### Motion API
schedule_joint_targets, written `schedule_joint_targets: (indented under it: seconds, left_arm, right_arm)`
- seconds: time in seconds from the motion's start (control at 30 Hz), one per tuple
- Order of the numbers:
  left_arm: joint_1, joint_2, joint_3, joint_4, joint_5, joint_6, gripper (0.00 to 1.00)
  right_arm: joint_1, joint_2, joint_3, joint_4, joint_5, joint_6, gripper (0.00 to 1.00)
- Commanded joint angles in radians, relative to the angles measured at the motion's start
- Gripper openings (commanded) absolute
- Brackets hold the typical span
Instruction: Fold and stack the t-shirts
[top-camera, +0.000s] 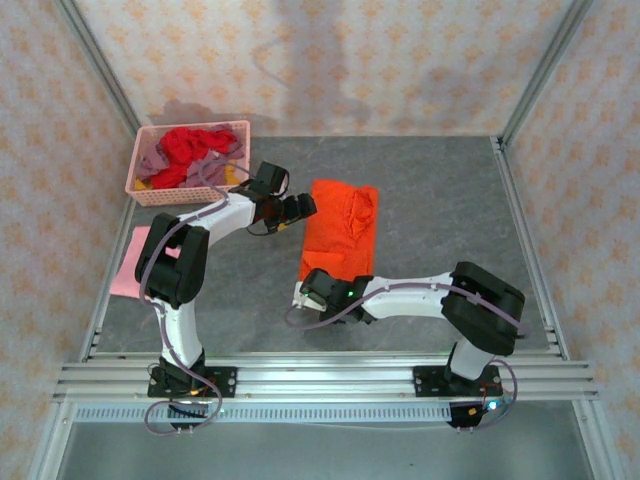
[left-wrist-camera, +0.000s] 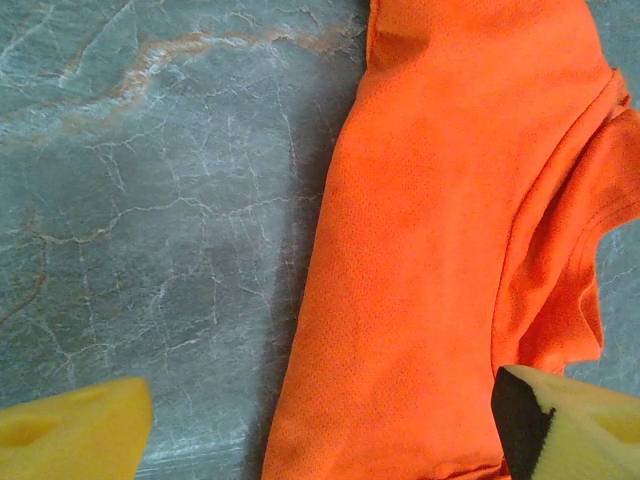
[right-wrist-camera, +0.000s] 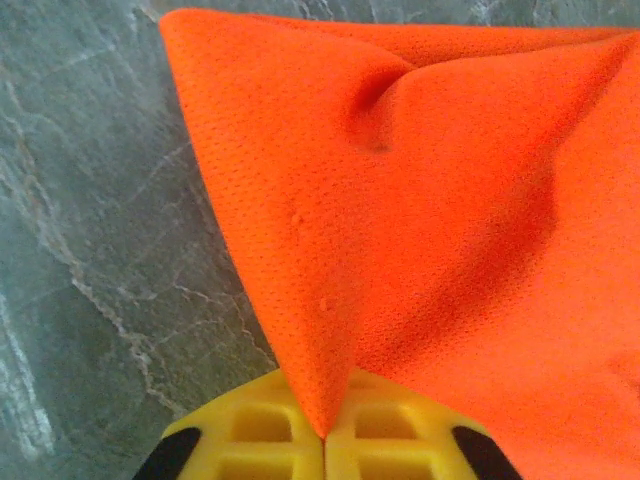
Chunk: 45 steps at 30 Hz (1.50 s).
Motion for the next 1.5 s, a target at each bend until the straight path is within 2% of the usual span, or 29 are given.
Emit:
schedule_joint_targets:
  seconds: [0.0, 0.4, 0.6, 0.93, 0.97, 1.0, 1.03, 1.17, 1.23, 1.37, 1.47]
  left_arm:
    - [-0.007, 0.000, -0.013, 0.020, 0.000, -0.009, 0.89]
    - [-0.008, 0.005, -0.048, 0.083, 0.017, -0.102, 0.88]
    - [-0.010, 0.015, -0.047, 0.089, 0.019, -0.110, 0.87]
    - [-0.010, 0.039, -0.044, 0.070, 0.013, -0.111, 0.85]
    - [-0.010, 0.044, -0.045, 0.070, 0.011, -0.120, 0.80]
    - [-0.010, 0.049, -0.046, 0.074, 0.010, -0.132, 0.68]
    - [-0.010, 0.054, -0.048, 0.080, 0.015, -0.138, 0.61]
    - [-0.013, 0.076, -0.042, 0.110, 0.046, -0.154, 0.47]
    - [-0.020, 0.084, -0.027, 0.095, 0.046, -0.143, 0.41]
    - [-0.030, 0.103, -0.009, 0.081, 0.053, -0.130, 0.39]
    - [-0.034, 0.121, -0.004, 0.082, 0.057, -0.132, 0.31]
  right_arm:
    - [0.000, -0.048, 0.004, -0.068, -0.032, -0.001, 0.00]
    - [0.003, -0.302, -0.055, -0.203, -0.252, 0.106, 0.00]
    - [0.000, -0.331, -0.067, -0.205, -0.228, 0.101, 0.00]
    - [-0.009, -0.237, -0.034, -0.184, -0.202, 0.047, 0.00]
    - [-0.010, -0.237, -0.032, -0.188, -0.206, 0.045, 0.00]
    - [-0.012, -0.238, -0.031, -0.190, -0.207, 0.045, 0.00]
    - [-0.013, -0.241, -0.031, -0.193, -0.209, 0.046, 0.00]
    - [-0.018, -0.243, -0.033, -0.200, -0.211, 0.053, 0.00]
    - [-0.019, -0.242, -0.035, -0.198, -0.212, 0.062, 0.00]
    - [-0.018, -0.241, -0.039, -0.193, -0.209, 0.069, 0.00]
    - [-0.020, -0.241, -0.038, -0.191, -0.208, 0.069, 0.00]
